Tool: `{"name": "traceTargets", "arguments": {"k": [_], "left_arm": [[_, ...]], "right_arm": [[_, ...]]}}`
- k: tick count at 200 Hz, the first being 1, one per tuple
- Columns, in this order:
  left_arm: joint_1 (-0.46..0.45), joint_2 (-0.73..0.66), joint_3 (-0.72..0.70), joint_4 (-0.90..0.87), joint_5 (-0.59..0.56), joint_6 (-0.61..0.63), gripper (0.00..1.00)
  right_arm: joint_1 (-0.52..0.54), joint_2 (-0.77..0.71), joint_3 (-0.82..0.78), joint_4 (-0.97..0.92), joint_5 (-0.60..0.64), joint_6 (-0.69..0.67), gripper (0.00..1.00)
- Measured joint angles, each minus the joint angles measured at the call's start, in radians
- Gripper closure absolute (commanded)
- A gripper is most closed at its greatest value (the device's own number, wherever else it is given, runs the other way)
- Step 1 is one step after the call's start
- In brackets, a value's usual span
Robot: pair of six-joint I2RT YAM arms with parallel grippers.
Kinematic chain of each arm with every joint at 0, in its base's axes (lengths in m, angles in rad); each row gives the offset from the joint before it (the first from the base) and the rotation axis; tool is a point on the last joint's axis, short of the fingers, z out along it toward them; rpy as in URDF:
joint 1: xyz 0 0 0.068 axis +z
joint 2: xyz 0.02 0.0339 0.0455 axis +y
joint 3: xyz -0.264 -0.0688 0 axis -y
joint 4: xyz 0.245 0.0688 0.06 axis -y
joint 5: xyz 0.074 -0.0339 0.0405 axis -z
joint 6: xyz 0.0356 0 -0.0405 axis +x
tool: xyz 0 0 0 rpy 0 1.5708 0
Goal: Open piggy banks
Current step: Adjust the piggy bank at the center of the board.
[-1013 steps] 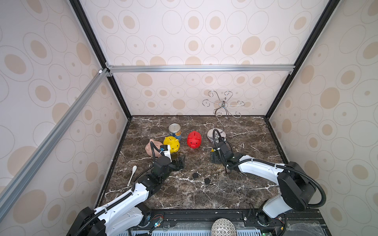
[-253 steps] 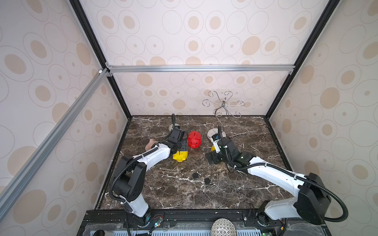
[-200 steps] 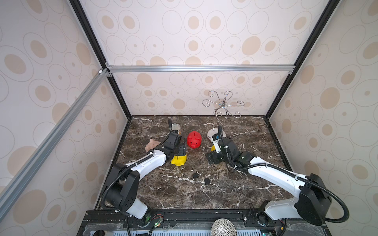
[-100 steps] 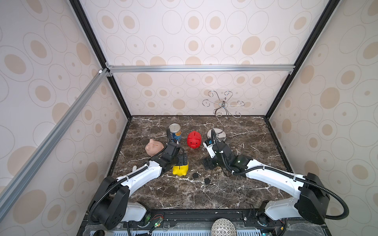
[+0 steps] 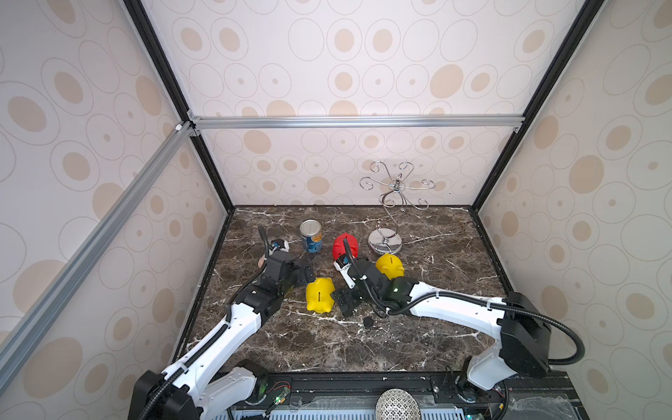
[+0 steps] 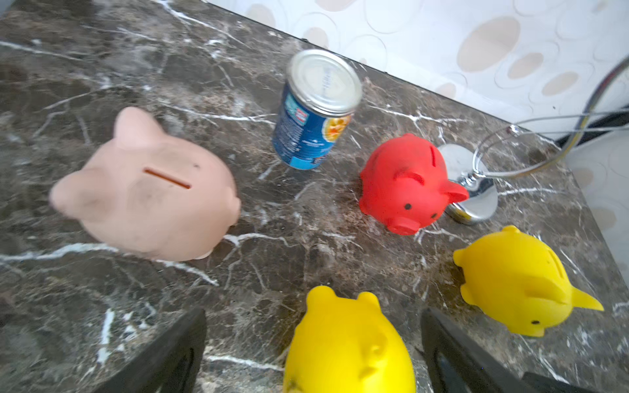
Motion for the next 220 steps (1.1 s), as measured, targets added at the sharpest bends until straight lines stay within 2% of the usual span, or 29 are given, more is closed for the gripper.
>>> {"name": "traceTargets", "arguments": {"k": [55,97,124,183,220], "left_arm": [[0.039,-0.083,-0.107,0.009,-0.032,-0.051,0.02],[0.053,-0.094,-0.153,0.010,-0.024,-0.059,0.02],[0.061,-0.098,-0.154,0.029,-0.016,-0.059,0.02],[0.076,-0.090,-0.154,0.056,0.018,-0.055,0.02],[0.077,-0.083,-0.198,0.118,0.053,-0.062,0.02]], "right_arm": [[0.024,0.173,0.133,0.011,0.029,0.120,0.01],[0.039,0.260,0.197,0.000,0.055,0.169,0.01],[0.036,0.315,0.261,-0.018,0.069,0.171,0.07],[-0.028,0.372,0.368,-0.063,-0.021,0.139,0.14],[-0.060,0.369,0.381,-0.100,-0.096,0.101,0.12]]}}
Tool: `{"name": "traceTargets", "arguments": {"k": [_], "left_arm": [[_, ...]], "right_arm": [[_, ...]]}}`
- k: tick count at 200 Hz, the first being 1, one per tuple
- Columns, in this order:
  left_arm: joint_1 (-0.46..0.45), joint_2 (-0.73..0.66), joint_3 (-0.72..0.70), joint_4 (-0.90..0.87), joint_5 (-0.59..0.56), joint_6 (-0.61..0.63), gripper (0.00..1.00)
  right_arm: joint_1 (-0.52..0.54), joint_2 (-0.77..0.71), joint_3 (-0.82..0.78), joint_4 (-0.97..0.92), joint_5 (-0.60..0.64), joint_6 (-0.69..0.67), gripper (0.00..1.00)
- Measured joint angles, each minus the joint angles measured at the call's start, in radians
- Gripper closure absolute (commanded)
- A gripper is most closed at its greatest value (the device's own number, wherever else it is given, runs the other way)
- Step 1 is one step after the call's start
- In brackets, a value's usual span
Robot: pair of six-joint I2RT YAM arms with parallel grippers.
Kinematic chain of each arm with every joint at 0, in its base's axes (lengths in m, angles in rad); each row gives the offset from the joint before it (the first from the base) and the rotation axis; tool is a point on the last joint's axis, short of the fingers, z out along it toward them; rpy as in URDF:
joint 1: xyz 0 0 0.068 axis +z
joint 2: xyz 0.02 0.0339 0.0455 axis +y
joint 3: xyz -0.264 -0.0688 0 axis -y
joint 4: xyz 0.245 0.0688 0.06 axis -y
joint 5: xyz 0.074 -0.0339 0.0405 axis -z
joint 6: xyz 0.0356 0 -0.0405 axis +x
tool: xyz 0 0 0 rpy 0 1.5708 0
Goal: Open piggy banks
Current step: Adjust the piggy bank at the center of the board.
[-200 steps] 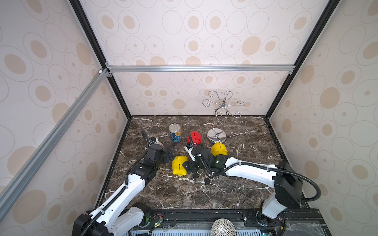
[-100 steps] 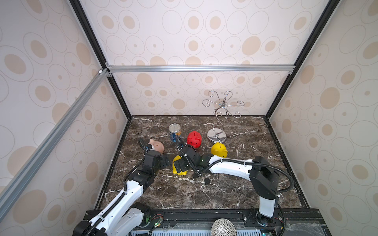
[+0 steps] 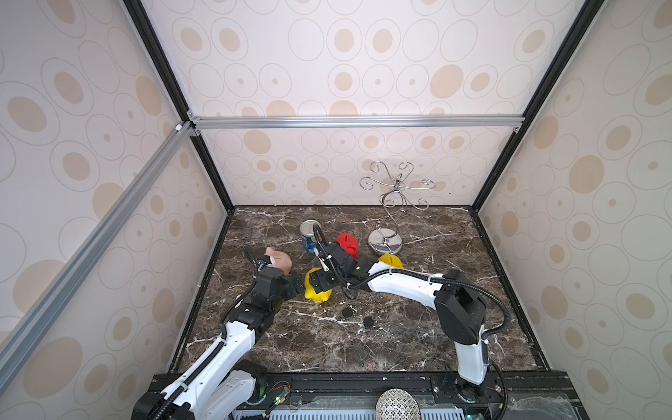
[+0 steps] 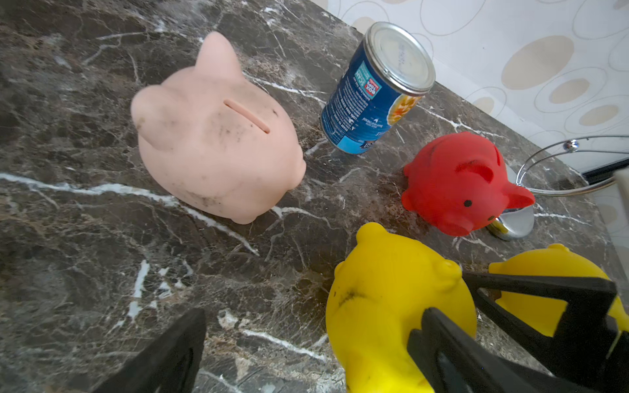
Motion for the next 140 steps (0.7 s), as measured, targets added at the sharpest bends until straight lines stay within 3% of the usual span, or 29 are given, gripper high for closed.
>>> {"name": "traceTargets", "arguments": {"k": [66,80,114,140], "left_arm": [[0.003,0.037,-0.014,0.089,0.039,-0.027,0.01],[0.006,0.087,-0.014,0.139,0.063,-0.029,0.03],[0.006,0.244,0.012,0.249,0.163,-0.015,0.04],[0.008,0.302,0.013,0.349,0.240,-0.015,0.01]], "right_arm": [[0.021,-0.230,-0.195,0.013,0.023,-0.201,0.13],[0.020,-0.243,-0.196,0.023,0.061,-0.220,0.23],[-0.026,-0.241,-0.197,0.002,0.110,-0.190,0.31],[-0.083,-0.229,-0.197,0.010,0.103,-0.143,0.30]]}}
